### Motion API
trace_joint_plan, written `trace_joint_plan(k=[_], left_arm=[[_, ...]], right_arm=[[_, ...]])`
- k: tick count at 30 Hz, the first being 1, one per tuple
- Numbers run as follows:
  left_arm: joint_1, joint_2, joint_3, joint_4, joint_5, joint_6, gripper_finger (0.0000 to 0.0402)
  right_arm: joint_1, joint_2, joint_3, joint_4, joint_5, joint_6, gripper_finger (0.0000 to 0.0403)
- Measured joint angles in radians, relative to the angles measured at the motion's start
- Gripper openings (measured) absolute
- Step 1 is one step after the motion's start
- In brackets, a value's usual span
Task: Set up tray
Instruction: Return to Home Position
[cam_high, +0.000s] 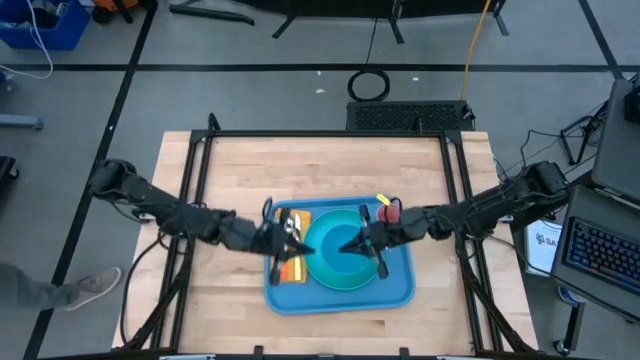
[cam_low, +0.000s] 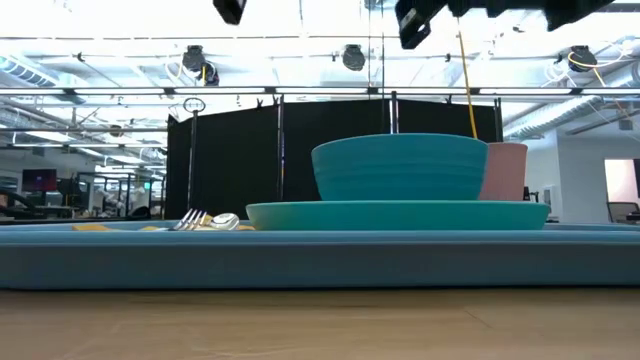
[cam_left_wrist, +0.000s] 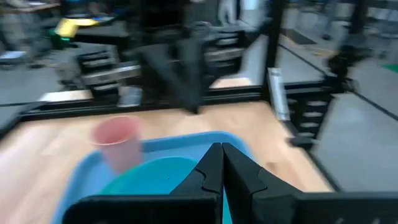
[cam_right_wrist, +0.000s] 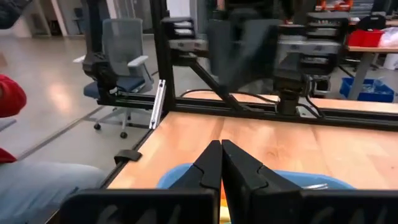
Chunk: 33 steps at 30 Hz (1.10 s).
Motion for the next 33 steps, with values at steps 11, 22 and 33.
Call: trace_joint_plan(k=[11, 22, 33], left_arm=[[0.322, -0.210, -0.170, 0.030, 0.281, 0.011, 0.0005], [0.478, -0.566, -0.367, -0.063, 0.283, -0.016, 0.0011], [0.498, -0.830, -0.384, -0.267, 0.282, -0.027, 0.0013]], right_arm=[[-0.227, -0.012, 0.000, 0.000, -0.225, -0.017, 0.0000], [-0.297, -0.196, 0.001, -0.175, -0.223, -0.045, 0.0000], [-0.302, -0.467, -0.165, -0.210, -0.201, 0.011, 0.0000]])
